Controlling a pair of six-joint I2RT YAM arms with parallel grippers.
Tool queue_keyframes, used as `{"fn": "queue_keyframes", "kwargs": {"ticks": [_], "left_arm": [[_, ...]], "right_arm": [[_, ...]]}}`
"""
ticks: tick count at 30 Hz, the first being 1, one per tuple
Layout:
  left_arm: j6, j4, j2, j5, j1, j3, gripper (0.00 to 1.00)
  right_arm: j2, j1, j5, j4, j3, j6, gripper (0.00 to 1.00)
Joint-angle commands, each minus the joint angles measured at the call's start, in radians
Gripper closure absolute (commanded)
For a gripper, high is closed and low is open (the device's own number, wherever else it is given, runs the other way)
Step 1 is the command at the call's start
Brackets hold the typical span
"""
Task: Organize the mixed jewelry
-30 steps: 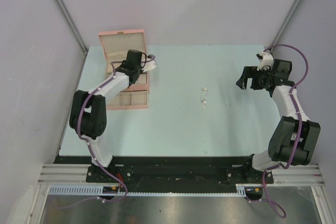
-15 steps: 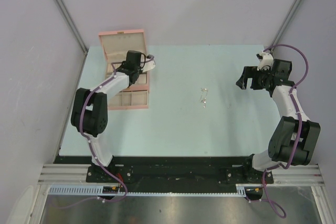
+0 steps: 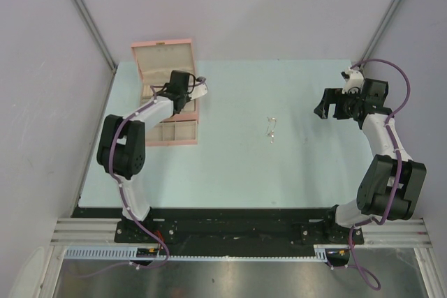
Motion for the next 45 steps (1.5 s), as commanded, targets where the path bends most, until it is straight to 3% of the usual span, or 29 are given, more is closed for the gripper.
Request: {"fn": "queue_keyframes", "kwargs": {"ticks": [1, 45], "left_arm": [[-0.035, 0.026, 0.021, -0.018, -0.006, 0.025, 1.0], [-0.017, 0.053, 0.095, -0.07, -0.005, 0.102, 1.0]], "right_arm": [[0.009, -0.005, 0.0, 0.002, 0.014, 0.003, 0.0], [0.015, -0.005, 0.014, 0.002, 0.014, -0.003, 0.0]]}}
